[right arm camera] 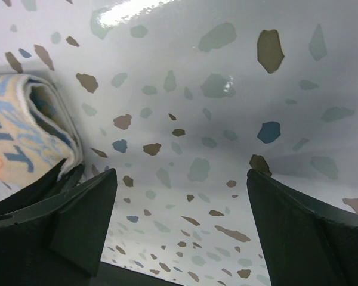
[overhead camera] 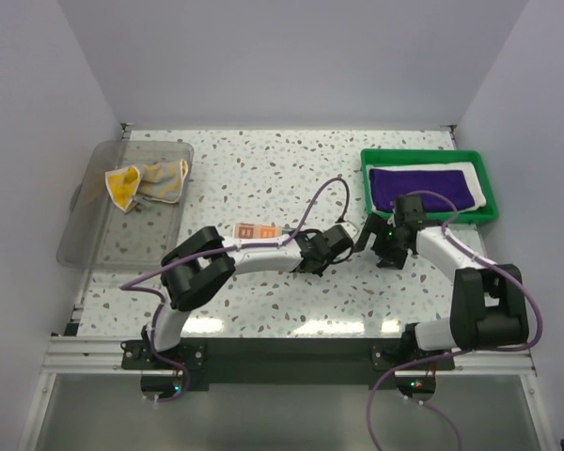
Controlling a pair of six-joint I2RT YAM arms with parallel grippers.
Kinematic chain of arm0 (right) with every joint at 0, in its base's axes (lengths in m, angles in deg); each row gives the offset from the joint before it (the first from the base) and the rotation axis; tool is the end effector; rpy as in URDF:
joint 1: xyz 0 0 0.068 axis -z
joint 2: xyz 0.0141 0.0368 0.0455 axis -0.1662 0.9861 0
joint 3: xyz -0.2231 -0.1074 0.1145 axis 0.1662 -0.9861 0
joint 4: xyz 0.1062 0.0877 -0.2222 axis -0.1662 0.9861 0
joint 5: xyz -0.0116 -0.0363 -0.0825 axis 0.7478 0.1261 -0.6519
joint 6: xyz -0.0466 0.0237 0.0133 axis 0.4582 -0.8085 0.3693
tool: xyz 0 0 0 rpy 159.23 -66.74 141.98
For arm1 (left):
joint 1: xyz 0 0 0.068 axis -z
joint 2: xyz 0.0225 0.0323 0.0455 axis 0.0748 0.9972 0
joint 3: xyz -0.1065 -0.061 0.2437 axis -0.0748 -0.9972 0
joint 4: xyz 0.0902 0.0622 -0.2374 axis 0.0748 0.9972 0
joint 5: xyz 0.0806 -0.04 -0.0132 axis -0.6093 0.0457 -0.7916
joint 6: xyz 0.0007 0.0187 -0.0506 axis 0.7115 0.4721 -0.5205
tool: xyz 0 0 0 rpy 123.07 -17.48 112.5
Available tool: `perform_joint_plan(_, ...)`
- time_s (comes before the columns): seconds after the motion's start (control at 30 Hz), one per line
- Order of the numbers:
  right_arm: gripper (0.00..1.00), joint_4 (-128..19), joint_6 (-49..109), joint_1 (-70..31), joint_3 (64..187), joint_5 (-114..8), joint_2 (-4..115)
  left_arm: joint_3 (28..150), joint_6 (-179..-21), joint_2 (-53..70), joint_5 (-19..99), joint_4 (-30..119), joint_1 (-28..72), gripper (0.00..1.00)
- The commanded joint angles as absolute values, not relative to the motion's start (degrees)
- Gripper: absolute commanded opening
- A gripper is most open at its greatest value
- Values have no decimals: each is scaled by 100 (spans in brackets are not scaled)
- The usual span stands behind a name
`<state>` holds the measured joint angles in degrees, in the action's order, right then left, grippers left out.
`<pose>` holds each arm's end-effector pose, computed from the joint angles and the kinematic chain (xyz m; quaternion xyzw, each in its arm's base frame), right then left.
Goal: Fold and stack the towels
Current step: Neatly place the folded towel into the bin
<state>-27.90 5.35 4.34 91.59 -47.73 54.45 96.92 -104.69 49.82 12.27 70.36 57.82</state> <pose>0.2472 0.0309 0.1695 0.1967 0.9513 0.1719 0.1638 0.2092 -0.3701 0.1551 0.3340 0.8949 -0.0300 0.2945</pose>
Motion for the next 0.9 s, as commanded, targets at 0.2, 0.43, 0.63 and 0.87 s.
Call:
perform_joint_plan(0.2, 98, -3992, -310, 360, 8851, -3732, 5225, 9090, -10685, 4339, 1542, 6839, 5671, 0)
perform_joint_plan(0.43, 98, -5188, -1408, -35, 8499, -3431, 5611, 9011, -10817, 3925, 1762, 6637, 5548, 0)
perform_joint_plan(0.63, 98, -6015, -1997, -440, 8341, -3634, 6095, 8809, -10975, 3697, 1859, 6461, 5434, 0)
perform_joint_plan(0.87, 96, -6691, -2587, -827, 8270, -3537, 6631, 8940, -11203, 3600, 1798, 6364, 5407, 0)
